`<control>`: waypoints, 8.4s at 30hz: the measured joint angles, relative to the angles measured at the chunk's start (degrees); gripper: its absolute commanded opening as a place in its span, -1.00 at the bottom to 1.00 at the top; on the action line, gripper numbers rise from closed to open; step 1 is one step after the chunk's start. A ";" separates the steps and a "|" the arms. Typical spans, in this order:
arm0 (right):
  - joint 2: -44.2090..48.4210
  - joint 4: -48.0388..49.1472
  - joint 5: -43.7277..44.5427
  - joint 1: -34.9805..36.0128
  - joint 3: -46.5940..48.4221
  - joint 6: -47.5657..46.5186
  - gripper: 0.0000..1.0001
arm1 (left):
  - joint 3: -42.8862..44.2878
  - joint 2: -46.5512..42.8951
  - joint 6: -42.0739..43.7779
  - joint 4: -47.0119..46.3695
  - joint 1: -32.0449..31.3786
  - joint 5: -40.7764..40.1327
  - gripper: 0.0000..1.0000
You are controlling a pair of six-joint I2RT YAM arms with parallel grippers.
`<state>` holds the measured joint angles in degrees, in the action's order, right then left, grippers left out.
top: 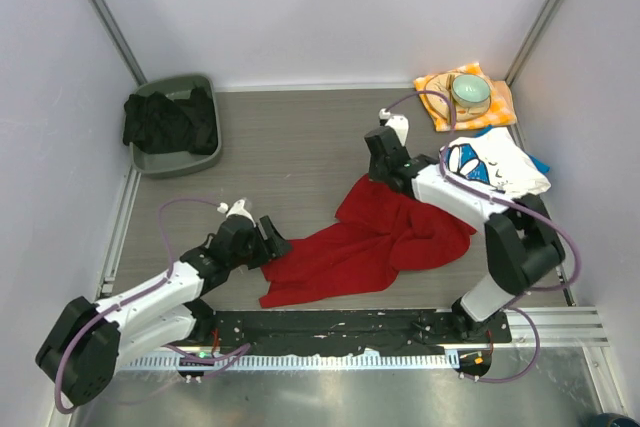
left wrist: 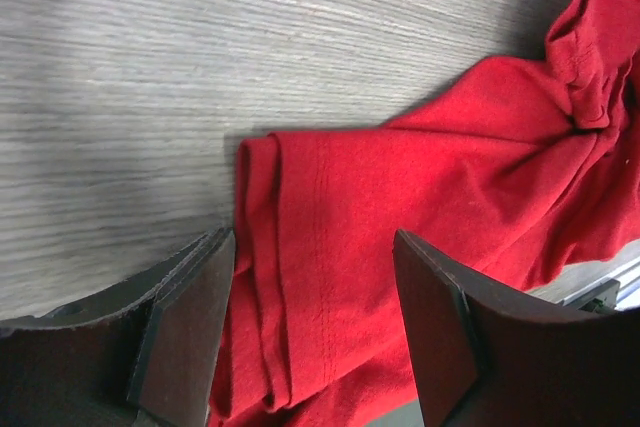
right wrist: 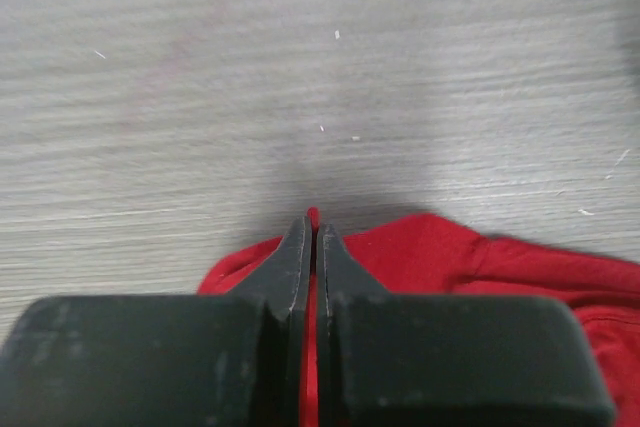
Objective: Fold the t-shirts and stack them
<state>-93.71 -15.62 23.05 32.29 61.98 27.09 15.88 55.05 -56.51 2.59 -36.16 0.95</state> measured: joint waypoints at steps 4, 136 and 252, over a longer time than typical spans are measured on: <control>6.99 -0.26 1.20 0.00 0.20 -0.26 -0.99 | -0.13 -5.73 -0.09 7.32 -0.22 -3.43 0.53; 46.47 -12.85 -15.06 0.00 47.84 -7.45 -0.99 | 75.43 -16.55 28.09 42.93 6.95 -25.07 -0.99; 3.56 -5.75 -12.44 -7.45 0.02 -1.84 0.99 | 41.51 37.27 11.96 16.55 21.66 -9.66 1.00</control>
<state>-90.15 -21.37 10.61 24.84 62.00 25.26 57.39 92.31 -44.56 19.14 -14.50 -8.71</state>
